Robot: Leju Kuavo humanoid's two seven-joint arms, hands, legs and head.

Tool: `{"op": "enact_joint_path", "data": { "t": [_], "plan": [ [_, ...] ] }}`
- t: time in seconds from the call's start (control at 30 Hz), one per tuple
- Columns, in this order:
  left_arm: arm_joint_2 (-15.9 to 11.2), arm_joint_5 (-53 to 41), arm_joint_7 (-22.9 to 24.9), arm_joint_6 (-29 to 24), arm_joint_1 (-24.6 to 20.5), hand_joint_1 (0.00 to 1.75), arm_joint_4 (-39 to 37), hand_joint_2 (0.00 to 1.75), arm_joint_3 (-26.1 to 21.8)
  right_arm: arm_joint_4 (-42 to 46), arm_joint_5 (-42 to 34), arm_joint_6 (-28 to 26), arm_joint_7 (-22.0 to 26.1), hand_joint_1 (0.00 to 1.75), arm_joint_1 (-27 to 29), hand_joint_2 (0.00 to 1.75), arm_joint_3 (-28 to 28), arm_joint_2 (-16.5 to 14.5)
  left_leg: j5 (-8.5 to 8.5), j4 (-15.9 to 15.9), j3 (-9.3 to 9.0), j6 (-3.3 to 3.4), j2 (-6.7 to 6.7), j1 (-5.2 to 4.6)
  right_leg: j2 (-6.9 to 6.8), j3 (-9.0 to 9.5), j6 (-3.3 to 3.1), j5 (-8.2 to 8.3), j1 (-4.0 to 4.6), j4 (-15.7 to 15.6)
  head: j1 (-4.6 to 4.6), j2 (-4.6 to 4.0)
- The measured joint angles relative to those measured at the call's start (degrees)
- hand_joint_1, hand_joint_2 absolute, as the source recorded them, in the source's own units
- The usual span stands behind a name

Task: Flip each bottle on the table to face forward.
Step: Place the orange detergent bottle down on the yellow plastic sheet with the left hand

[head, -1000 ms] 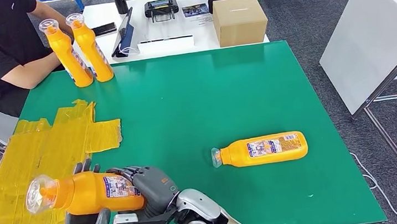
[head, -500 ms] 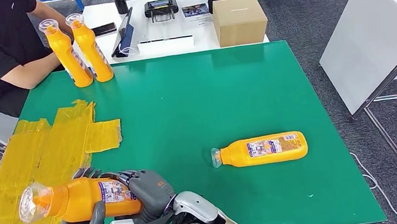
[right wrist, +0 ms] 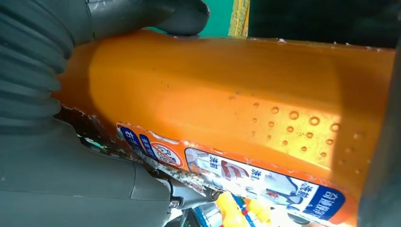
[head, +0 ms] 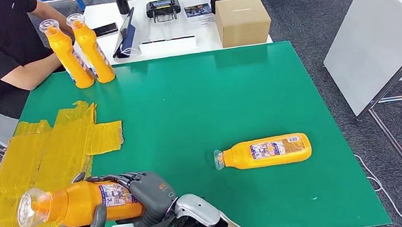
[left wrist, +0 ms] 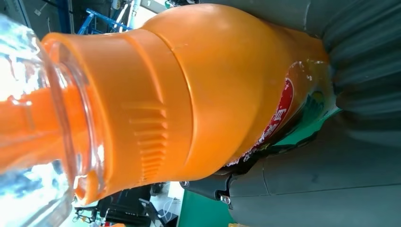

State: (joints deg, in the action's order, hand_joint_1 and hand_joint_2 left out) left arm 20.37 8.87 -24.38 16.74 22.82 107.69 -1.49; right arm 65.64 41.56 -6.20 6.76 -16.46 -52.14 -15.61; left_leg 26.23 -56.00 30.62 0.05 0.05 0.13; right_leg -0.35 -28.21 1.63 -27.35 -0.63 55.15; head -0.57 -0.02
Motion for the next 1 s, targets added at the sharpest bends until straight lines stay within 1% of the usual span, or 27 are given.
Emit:
{"op": "enact_joint_path", "data": {
  "t": [0.07,0.23,0.33,0.43,0.57,0.67,0.73,0.77,0.93,1.0],
  "plan": [
    [0.00,-0.40,-0.24,-0.19,-0.01,1.75,0.07,1.75,0.04,0.02,0.49,-0.35,-0.27,0.00,0.00,0.00,-0.01,0.01,0.00,0.00,0.00,0.00,0.00,0.00,0.00,0.00,0.00,0.00,0.00,0.00,0.00,0.00],
    [0.00,-5.06,-2.38,-2.53,-0.06,1.75,0.90,1.75,-0.08,2.17,1.48,-1.24,-1.20,0.00,0.76,0.00,0.53,0.59,0.00,0.00,-0.01,0.00,0.00,0.00,0.00,-0.02,0.00,0.00,-0.01,0.00,-0.01,0.00],
    [-0.01,-11.12,-4.08,-5.43,-0.37,1.75,1.30,1.75,-0.96,5.98,2.43,-1.56,-1.75,0.00,2.54,0.00,1.62,1.61,0.00,-0.01,0.00,0.00,-0.01,0.00,0.00,-0.02,0.00,0.00,-0.01,0.00,-0.02,0.00],
    [-0.02,-19.94,-5.11,-9.49,-1.28,1.75,1.32,1.75,-2.90,10.08,4.00,-1.75,-2.89,0.00,4.60,0.00,3.01,2.78,0.00,-0.01,0.00,0.00,0.00,0.00,0.00,-0.03,0.00,0.00,-0.01,0.00,-0.02,0.00],
    [-0.02,-33.83,-7.62,-17.33,-3.14,1.75,0.91,1.75,-7.35,17.04,5.70,-1.98,-4.36,0.00,7.38,0.00,5.46,5.24,0.00,-0.01,-0.01,0.00,-0.01,0.00,0.00,-0.03,0.00,0.00,0.00,-0.01,-0.02,0.00],
    [-0.06,-46.56,-9.12,-26.80,-4.68,1.75,-0.21,1.75,-10.81,22.24,5.18,-1.88,-4.04,0.00,8.97,0.00,7.80,8.03,0.00,-0.01,-0.02,0.00,-0.01,-0.01,0.00,-0.01,0.00,0.00,-0.01,-0.01,-0.02,0.00],
    [-0.10,-52.19,-9.33,-31.42,-5.29,1.75,-1.26,1.75,-12.19,24.91,4.74,-1.76,-3.55,0.00,9.76,0.00,9.19,9.69,0.00,-0.01,-0.02,0.00,0.00,-0.02,0.00,0.00,0.00,0.00,-0.02,-0.01,-0.01,0.00],
    [-0.12,-53.38,-9.39,-32.51,-5.50,1.75,-1.75,1.75,-12.71,26.00,4.61,-1.70,-3.38,0.00,10.09,0.00,9.73,10.37,0.00,-0.01,-0.01,0.00,0.00,-0.02,0.01,-0.01,0.00,0.00,-0.02,-0.01,-0.01,0.00],
    [-0.13,-55.19,-9.30,-34.21,-6.28,1.75,-3.23,1.75,-14.06,29.14,4.49,-1.64,-3.09,0.00,11.14,0.00,11.05,12.28,0.01,-0.02,-0.01,0.01,0.01,-0.02,0.01,-0.03,0.01,0.01,-0.02,-0.01,-0.02,0.00],
    [-0.29,-58.78,-8.15,-36.44,-6.61,1.75,-4.09,1.75,-14.26,30.00,4.05,-1.72,-2.80,0.00,11.45,0.00,11.39,12.87,0.01,-0.02,-0.01,0.01,0.00,-0.02,0.01,-0.03,0.01,0.01,-0.02,-0.01,-0.02,0.00]
  ]
}}
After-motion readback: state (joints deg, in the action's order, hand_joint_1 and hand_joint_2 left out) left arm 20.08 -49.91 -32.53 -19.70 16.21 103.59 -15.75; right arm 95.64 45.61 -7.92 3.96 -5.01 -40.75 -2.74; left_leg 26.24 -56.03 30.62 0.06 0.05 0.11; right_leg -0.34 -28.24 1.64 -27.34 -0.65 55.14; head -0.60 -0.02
